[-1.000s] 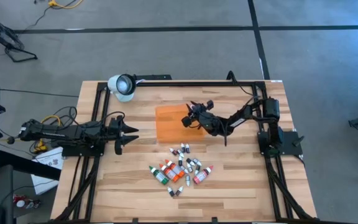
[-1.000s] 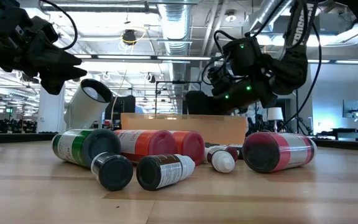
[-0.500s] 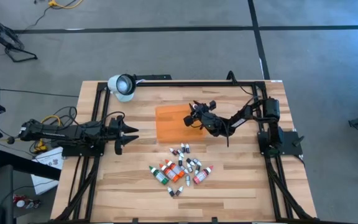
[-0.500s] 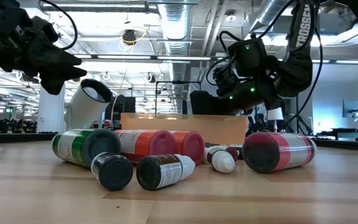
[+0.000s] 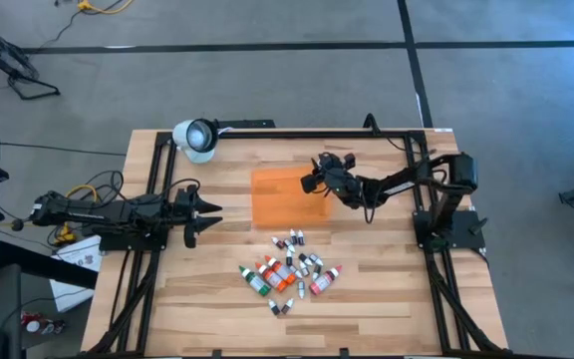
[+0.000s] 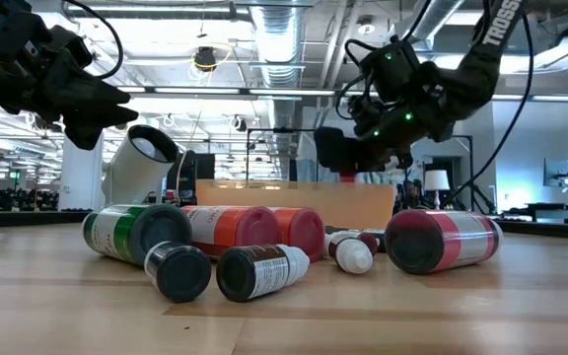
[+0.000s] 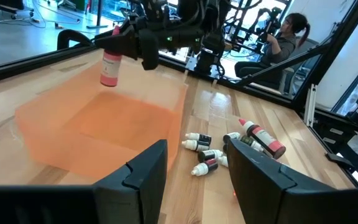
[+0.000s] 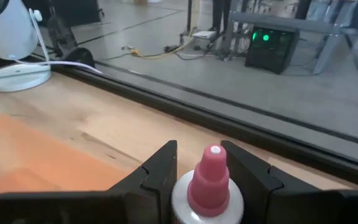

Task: Pick & Place food coloring
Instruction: Put the big pink food coloring bottle into the orange bin

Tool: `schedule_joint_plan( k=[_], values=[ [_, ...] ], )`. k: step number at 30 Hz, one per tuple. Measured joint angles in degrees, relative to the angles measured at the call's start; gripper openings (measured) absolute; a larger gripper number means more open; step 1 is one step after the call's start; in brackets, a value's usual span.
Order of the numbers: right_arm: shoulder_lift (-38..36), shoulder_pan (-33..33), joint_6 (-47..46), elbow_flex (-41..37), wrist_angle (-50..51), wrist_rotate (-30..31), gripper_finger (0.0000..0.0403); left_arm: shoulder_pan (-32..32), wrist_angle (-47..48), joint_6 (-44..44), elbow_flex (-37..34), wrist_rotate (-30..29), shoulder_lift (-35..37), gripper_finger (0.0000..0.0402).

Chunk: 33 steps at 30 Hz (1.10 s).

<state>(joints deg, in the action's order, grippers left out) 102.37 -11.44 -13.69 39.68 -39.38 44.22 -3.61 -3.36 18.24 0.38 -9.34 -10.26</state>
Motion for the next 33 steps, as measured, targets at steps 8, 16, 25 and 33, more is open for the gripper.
schedule_joint_plan(
  k=[8,16,25,33],
  values=[
    [2.39,0.15,-1.34,-0.03,0.33,-1.00,0.0113,0.00,-0.02,0.43,-0.02,-0.04,0.00,0.0160],
    [5.53,0.15,-1.26,0.20,-3.77,-0.33,0.0113,0.00,-0.02,0.44,-0.02,-0.08,0.00,0.0160],
    [5.22,-0.70,0.46,0.11,-4.35,-1.40,0.0121,-0.01,-0.04,0.44,-0.01,-0.13,-2.08,0.0160],
    [5.22,-0.69,0.68,0.11,-4.33,-0.69,0.0177,-0.01,-0.08,0.44,-0.01,-0.49,-4.08,0.0160]
  ],
)
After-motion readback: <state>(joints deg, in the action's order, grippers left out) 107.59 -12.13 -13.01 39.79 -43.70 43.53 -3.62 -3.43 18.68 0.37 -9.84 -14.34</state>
